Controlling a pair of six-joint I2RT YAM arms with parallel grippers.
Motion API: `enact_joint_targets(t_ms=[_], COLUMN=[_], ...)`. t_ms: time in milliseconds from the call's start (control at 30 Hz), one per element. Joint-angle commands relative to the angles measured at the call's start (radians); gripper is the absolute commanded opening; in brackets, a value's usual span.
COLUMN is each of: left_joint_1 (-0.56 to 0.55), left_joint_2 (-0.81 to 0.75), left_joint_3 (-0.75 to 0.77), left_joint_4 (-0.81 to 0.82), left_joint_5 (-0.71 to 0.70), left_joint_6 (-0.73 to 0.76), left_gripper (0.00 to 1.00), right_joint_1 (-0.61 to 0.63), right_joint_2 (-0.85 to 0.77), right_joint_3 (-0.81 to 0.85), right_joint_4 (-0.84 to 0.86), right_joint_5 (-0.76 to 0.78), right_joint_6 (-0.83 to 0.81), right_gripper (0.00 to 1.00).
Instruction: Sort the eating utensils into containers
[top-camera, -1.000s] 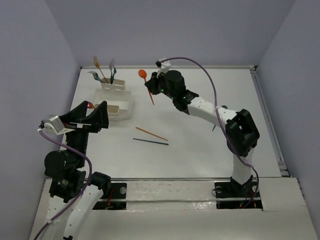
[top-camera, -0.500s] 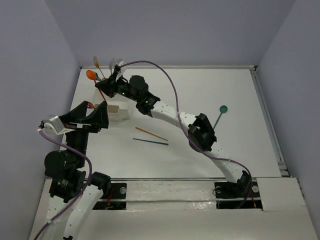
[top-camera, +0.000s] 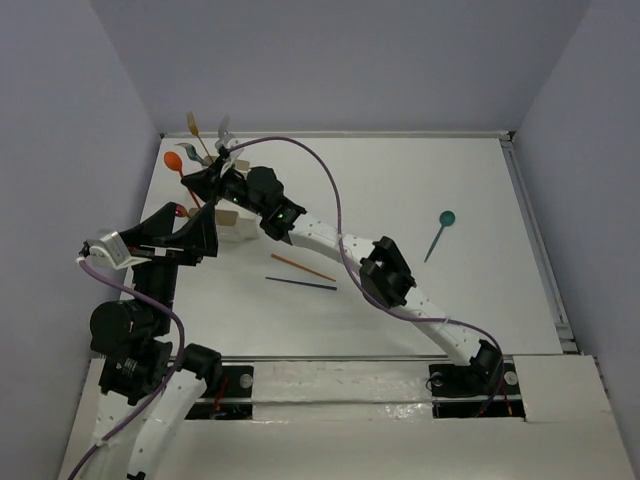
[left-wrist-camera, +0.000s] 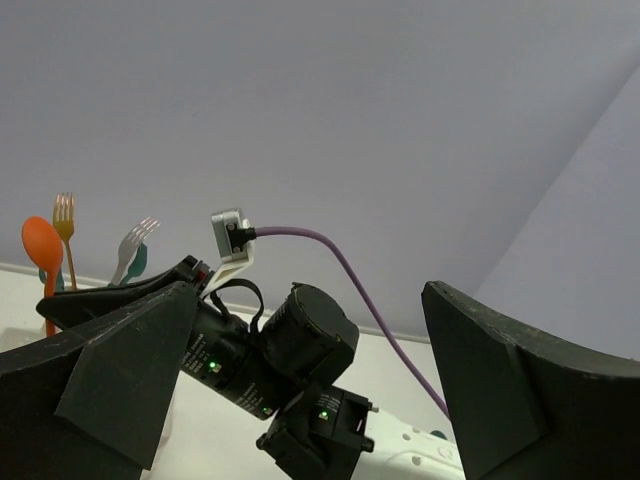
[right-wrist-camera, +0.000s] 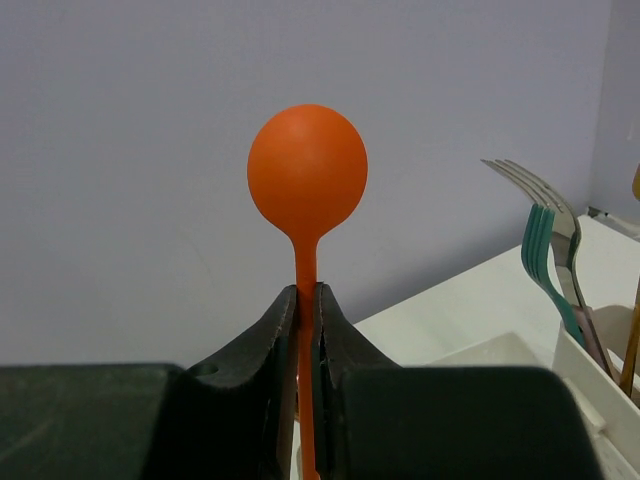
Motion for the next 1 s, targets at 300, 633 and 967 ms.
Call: enact_joint_targets(t_ms=[300,633,967], left_joint_1=[-0.005,-0.005,-0.005], left_joint_2=[-0.007,-0.004,-0.007], left_joint_3=[-0.005,-0.006,-0.006], left_joint_4=[0.039,0.04,0.04], left_joint_5=[0.01,0.012,0.009], left_joint_6=[-0.003,-0.003,-0.001], left_gripper=[0.99,0.99,0.99], right_joint_1=[0.011,0.011,0.011], right_joint_2=[0.061,0.093,0.0], right_joint_3=[0.046,0.045,-0.08], right_joint_4=[0.087,0.09,0.119], right_joint_5=[0.037,0.052,0.0], right_joint_6=[-0.038,-0.054,-0.064], right_gripper=[0.0,0.0,0.53])
